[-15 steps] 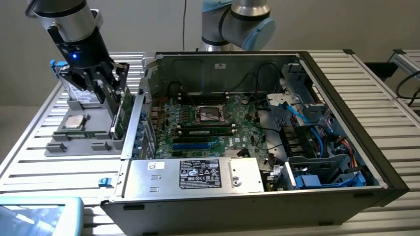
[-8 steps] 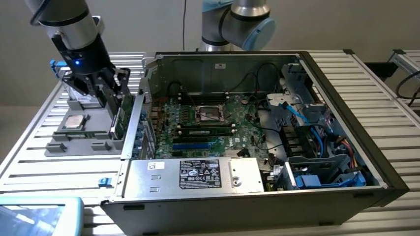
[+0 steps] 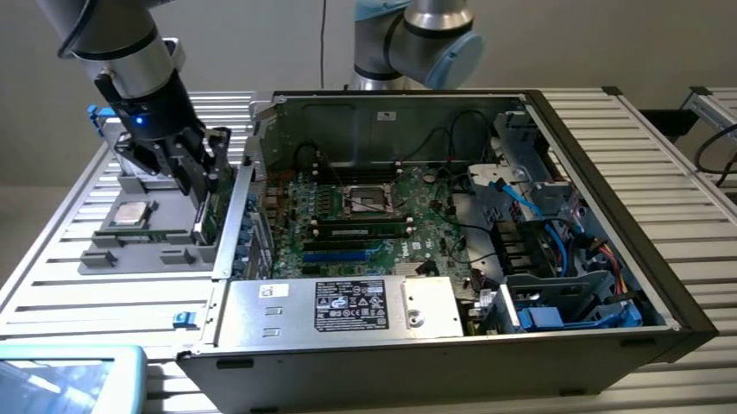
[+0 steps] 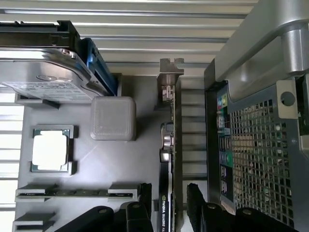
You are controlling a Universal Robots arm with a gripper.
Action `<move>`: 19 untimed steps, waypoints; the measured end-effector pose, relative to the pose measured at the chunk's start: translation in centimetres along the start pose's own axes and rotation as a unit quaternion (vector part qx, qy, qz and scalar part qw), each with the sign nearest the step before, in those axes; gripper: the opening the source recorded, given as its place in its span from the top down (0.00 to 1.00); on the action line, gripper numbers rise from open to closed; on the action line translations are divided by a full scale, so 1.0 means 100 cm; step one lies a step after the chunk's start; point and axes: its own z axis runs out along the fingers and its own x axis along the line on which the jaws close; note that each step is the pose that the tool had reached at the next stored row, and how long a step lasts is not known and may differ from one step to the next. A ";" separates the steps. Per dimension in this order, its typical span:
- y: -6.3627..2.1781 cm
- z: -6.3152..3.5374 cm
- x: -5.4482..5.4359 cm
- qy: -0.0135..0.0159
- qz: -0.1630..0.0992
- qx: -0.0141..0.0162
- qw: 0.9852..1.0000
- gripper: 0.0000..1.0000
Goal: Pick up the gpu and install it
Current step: 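Pick up the gpu and move the gpu toward the slot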
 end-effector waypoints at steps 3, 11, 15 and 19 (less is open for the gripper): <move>-0.0008 0.0051 0.001 -0.002 0.000 0.000 1.000 0.56; -0.0024 0.0192 0.001 -0.002 0.000 -0.003 1.000 0.56; -0.0029 0.0238 -0.001 -0.001 0.000 -0.008 1.000 0.56; -0.0035 0.0300 -0.001 0.000 0.000 -0.009 1.000 0.56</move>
